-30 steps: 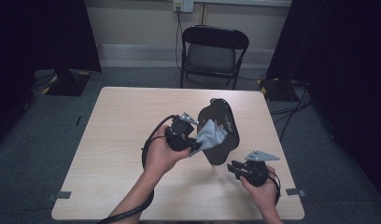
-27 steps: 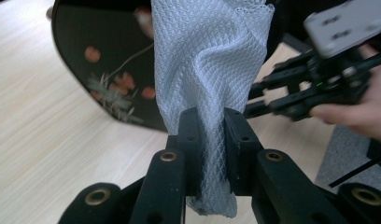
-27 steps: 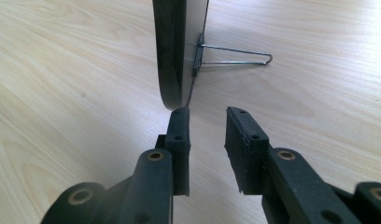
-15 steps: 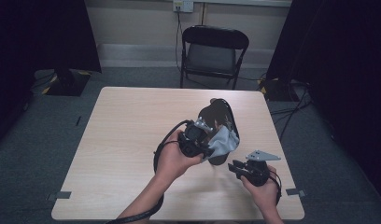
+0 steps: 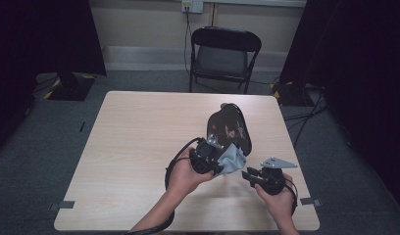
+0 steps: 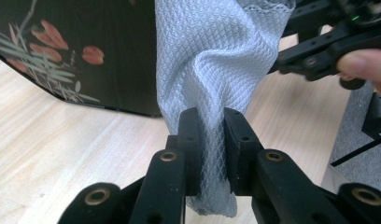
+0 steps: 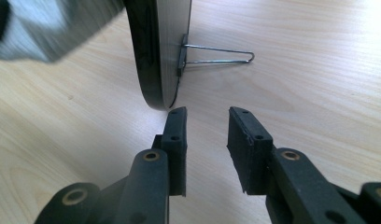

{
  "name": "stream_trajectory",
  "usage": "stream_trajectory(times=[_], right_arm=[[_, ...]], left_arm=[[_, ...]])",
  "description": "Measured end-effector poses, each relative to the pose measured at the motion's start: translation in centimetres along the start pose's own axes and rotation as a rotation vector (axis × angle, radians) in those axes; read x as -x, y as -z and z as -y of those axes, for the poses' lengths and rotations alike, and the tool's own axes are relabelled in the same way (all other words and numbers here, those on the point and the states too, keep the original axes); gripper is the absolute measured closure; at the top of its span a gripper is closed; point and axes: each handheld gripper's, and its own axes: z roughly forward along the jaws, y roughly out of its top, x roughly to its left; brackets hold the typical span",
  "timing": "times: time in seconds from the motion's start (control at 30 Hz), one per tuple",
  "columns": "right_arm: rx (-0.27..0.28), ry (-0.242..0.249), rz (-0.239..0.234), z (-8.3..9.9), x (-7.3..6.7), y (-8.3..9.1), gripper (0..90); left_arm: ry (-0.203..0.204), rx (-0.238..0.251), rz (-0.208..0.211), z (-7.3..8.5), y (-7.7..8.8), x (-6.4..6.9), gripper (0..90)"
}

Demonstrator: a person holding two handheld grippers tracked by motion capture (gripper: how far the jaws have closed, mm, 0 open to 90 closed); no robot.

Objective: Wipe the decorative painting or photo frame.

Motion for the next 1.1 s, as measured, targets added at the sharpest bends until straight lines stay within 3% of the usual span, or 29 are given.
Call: stream_trajectory(times=[0.23, 0.57, 0.93, 1.1], right_arm=[[0.0, 0.005, 0.01, 0.0, 0.2, 0.1, 66.0], [-0.002, 0.009, 0.025, 0.0, 0.3, 0.3, 63.2], [0.001, 0.012, 0.026, 0.0, 0.3, 0.4, 63.0], [-0.001, 0.011, 0.028, 0.1, 0.4, 0.4, 63.0]], left_arm=[[0.03, -0.037, -0.002, 1.6, -2.0, -0.8, 78.5], [0.071, -0.088, -0.009, 3.4, -3.7, -2.0, 78.5], [0.153, -0.133, -0.034, 5.8, -4.8, -4.1, 78.6], [0.17, -0.134, -0.035, 6.1, -4.6, -4.6, 78.5]])
